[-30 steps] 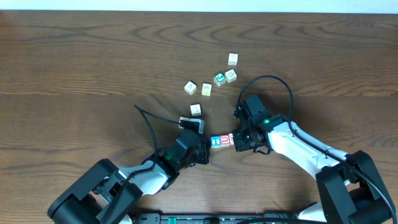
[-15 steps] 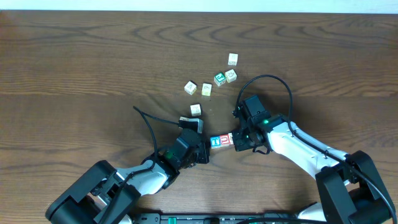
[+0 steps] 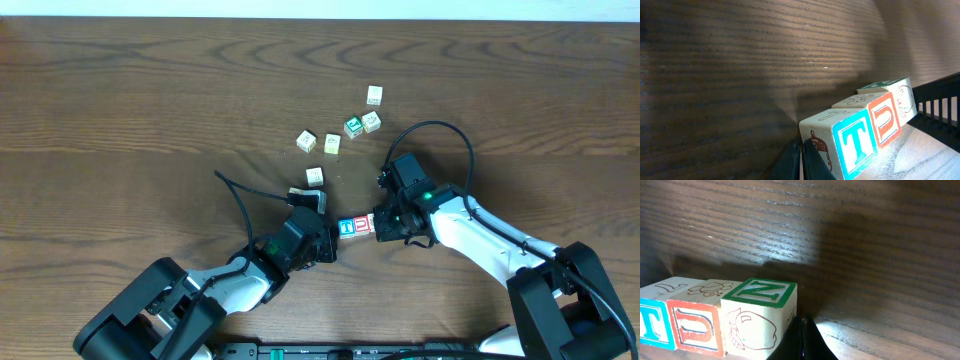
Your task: Lift 3 blocks
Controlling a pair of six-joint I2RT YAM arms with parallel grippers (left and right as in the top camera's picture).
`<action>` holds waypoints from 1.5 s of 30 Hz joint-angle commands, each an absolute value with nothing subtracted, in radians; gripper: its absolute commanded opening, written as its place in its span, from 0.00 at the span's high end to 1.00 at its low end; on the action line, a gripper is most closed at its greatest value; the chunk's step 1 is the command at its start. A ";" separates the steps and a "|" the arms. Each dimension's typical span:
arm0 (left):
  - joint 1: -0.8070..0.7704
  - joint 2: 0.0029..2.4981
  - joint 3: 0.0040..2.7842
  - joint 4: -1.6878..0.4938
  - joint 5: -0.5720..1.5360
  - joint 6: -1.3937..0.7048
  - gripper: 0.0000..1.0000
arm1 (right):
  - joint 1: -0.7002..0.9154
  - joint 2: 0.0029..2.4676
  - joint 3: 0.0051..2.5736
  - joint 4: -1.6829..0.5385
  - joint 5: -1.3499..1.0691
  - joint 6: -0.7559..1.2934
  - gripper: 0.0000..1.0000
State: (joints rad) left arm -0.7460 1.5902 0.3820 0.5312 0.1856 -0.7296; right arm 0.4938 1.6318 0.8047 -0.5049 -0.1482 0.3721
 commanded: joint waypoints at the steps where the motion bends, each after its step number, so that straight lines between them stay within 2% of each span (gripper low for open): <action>1: -0.764 1.600 0.429 0.539 0.299 -0.735 0.93 | 0.546 1.638 0.806 -0.484 -0.413 0.382 0.99; 36: -0.764 1.578 0.489 0.462 0.307 -0.735 0.93 | 0.551 1.553 0.806 -0.527 -0.427 0.271 0.99; 45: -0.764 1.578 0.489 0.450 0.301 -0.711 0.93 | 0.550 1.553 0.806 -0.593 -0.271 0.276 0.99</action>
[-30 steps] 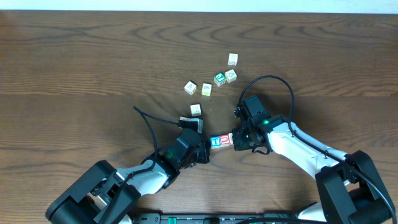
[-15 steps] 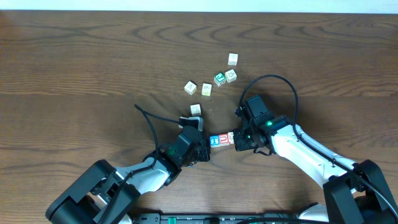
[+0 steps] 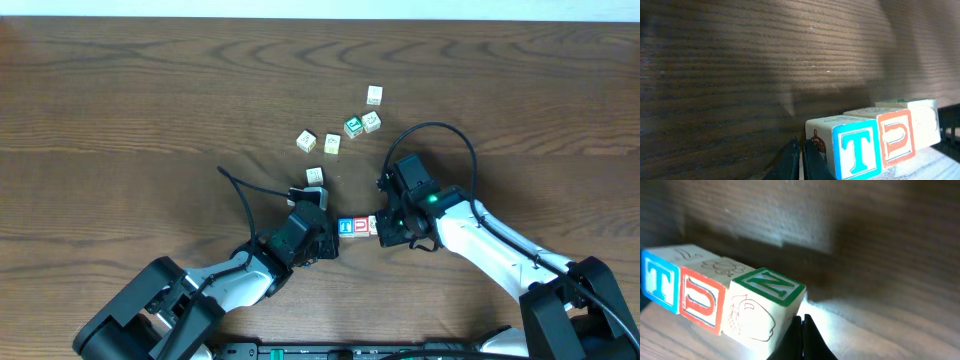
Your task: Lift 3 blocks
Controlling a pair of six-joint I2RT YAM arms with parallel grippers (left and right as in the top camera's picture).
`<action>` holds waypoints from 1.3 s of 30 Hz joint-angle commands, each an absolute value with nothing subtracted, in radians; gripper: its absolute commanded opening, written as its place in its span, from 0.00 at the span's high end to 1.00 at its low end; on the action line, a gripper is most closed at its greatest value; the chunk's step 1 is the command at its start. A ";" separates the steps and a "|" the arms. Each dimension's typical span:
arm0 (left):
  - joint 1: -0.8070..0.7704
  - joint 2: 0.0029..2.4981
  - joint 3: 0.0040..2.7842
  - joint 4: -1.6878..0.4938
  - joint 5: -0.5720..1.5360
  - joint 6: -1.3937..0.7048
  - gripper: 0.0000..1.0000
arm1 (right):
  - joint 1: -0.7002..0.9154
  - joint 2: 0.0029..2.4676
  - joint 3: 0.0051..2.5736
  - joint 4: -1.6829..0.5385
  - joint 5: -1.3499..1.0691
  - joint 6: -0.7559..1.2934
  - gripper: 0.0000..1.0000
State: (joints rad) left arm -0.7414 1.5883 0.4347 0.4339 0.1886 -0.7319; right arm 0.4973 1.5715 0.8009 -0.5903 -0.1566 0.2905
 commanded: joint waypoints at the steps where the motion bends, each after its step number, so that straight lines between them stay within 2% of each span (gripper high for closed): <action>1: -0.764 1.578 0.489 0.438 0.293 -0.712 0.93 | 0.550 1.553 0.806 -0.609 -0.250 0.276 0.99; 8: -0.764 1.578 0.489 0.313 0.211 -0.698 0.93 | 0.550 1.553 0.806 -0.644 -0.161 0.277 0.99; 14: -0.764 1.578 0.489 0.289 0.208 -0.670 0.93 | 0.550 1.553 0.806 -0.642 -0.067 0.310 0.99; 22: -0.765 1.578 0.490 0.318 0.209 -0.659 0.93 | 0.550 1.553 0.806 -0.627 -0.091 0.311 0.99; 32: -0.764 1.578 0.490 0.331 0.210 -0.659 0.93 | 0.550 1.554 0.806 -0.617 -0.167 0.479 0.99; 39: -0.765 1.571 0.490 0.332 0.218 -0.659 0.93 | 0.552 1.554 0.806 -0.603 -0.170 0.426 0.99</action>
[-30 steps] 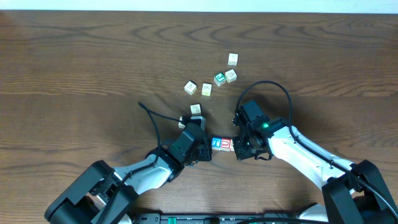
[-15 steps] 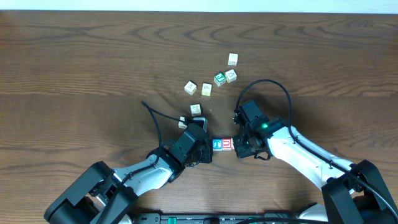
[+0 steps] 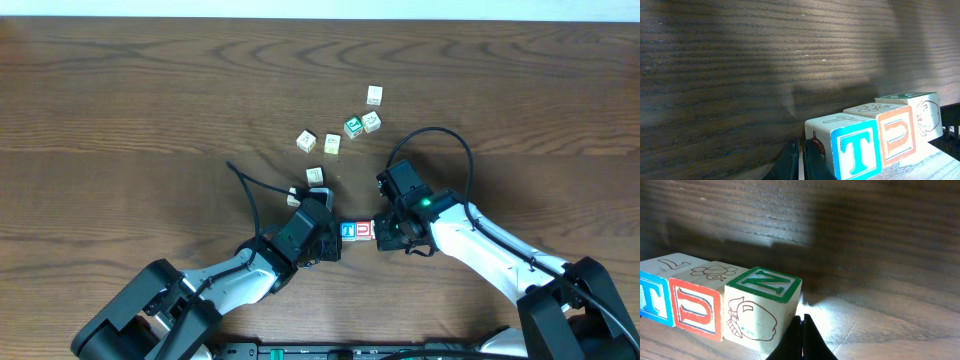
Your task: Lift 3 blocks
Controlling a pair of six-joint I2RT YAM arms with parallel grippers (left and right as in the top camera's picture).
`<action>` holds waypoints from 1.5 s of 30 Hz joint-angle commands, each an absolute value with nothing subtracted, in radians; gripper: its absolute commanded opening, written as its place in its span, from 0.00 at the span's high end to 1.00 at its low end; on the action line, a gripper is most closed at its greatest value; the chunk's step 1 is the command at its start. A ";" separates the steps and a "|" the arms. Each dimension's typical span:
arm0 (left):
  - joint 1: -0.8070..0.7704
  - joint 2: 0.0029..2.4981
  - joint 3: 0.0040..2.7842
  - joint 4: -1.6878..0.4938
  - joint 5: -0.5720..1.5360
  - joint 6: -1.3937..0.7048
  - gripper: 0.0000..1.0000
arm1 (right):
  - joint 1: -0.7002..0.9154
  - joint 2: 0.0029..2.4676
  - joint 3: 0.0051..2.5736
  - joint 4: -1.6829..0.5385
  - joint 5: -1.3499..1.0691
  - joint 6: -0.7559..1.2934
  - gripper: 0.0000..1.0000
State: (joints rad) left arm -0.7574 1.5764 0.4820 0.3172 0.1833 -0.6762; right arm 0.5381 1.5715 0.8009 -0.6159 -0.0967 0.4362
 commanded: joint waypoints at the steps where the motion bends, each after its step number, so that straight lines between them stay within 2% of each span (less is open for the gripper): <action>1: -0.765 1.565 0.490 0.332 0.223 -0.659 0.93 | 0.552 1.554 0.806 -0.602 -0.170 0.426 0.99; 11: -0.765 1.467 0.490 0.319 0.224 -0.636 0.93 | 0.561 1.554 0.806 -0.593 -0.200 0.408 0.99; 39: -0.770 1.466 0.490 0.290 0.250 -0.629 0.93 | 0.650 1.554 0.806 -0.524 -0.249 0.385 0.99; 45: -0.787 1.466 0.490 0.285 0.216 -0.656 0.93 | 0.662 1.554 0.806 -0.519 -0.240 0.435 0.99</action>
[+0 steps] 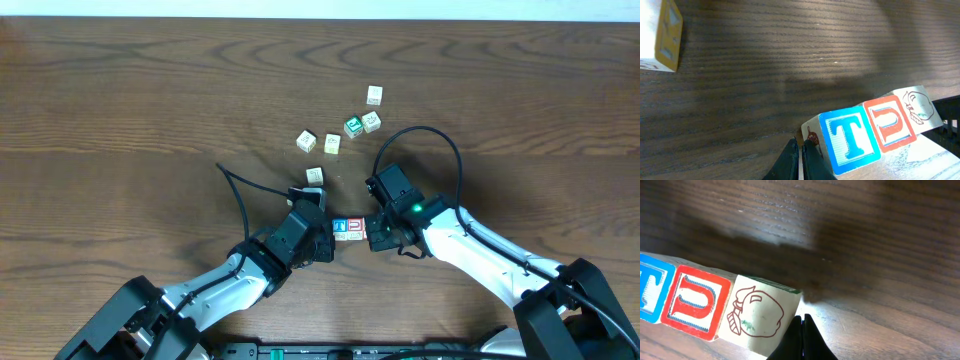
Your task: Lift 3 blocks
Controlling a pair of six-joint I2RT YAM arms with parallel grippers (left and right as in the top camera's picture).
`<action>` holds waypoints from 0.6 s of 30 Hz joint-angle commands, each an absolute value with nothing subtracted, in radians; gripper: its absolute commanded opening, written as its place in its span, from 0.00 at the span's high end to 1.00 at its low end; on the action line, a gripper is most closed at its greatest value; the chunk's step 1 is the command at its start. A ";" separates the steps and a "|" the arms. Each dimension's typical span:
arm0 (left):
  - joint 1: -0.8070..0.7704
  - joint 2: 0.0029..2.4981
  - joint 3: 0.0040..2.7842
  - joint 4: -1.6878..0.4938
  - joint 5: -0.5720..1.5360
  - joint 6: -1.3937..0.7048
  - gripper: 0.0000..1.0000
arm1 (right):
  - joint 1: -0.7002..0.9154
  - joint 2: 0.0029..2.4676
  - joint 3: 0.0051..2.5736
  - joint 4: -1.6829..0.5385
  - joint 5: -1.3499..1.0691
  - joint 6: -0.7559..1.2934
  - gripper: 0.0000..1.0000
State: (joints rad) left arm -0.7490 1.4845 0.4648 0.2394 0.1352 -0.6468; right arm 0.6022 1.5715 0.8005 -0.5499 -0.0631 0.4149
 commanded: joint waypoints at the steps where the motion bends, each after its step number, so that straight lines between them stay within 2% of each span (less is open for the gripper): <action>1: -0.787 1.466 0.490 0.285 0.214 -0.666 0.93 | 0.662 1.554 0.806 -0.519 -0.241 0.442 0.99; 7: -0.787 1.466 0.490 0.285 0.189 -0.724 0.93 | 0.662 1.554 0.806 -0.519 -0.241 0.449 0.99; 18: -0.825 1.466 0.492 0.285 0.144 -0.677 0.93 | 0.662 1.554 0.806 -0.518 -0.264 0.471 0.99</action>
